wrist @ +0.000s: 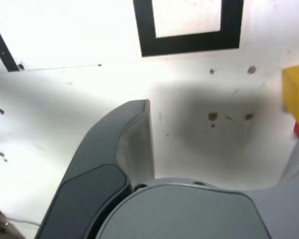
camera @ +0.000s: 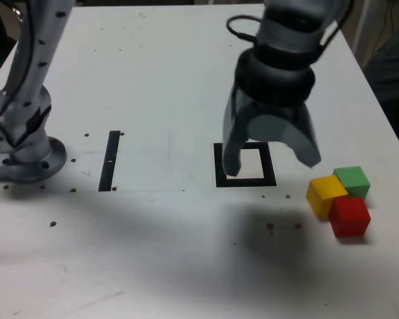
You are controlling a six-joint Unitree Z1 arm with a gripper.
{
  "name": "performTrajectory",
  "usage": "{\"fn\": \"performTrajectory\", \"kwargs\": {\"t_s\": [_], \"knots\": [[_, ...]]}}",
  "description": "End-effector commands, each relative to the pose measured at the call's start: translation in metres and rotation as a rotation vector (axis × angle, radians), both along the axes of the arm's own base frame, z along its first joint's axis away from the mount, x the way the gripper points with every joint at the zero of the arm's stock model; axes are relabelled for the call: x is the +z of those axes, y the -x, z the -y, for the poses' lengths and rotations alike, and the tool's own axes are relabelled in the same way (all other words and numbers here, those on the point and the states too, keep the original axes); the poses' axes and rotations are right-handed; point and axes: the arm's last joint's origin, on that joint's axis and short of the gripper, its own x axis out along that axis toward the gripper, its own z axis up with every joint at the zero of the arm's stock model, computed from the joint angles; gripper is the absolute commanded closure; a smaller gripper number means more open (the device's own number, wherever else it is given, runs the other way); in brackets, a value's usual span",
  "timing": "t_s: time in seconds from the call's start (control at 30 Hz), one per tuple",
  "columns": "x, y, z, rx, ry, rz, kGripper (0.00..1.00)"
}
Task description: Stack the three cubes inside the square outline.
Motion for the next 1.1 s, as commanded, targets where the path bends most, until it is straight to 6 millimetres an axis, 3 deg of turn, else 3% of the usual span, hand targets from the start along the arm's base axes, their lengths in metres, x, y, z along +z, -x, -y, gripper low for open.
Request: {"fn": "performTrajectory", "kwargs": {"t_s": [0.0, 0.57, 1.07], "knots": [[-0.002, -0.01, 0.004, 0.031, 0.018, 0.003, 0.02], [-0.029, -0.064, 0.026, 0.081, 0.052, 0.034, 0.02], [-0.044, -0.086, 0.045, 0.073, 0.08, 0.081, 0.02]]}}
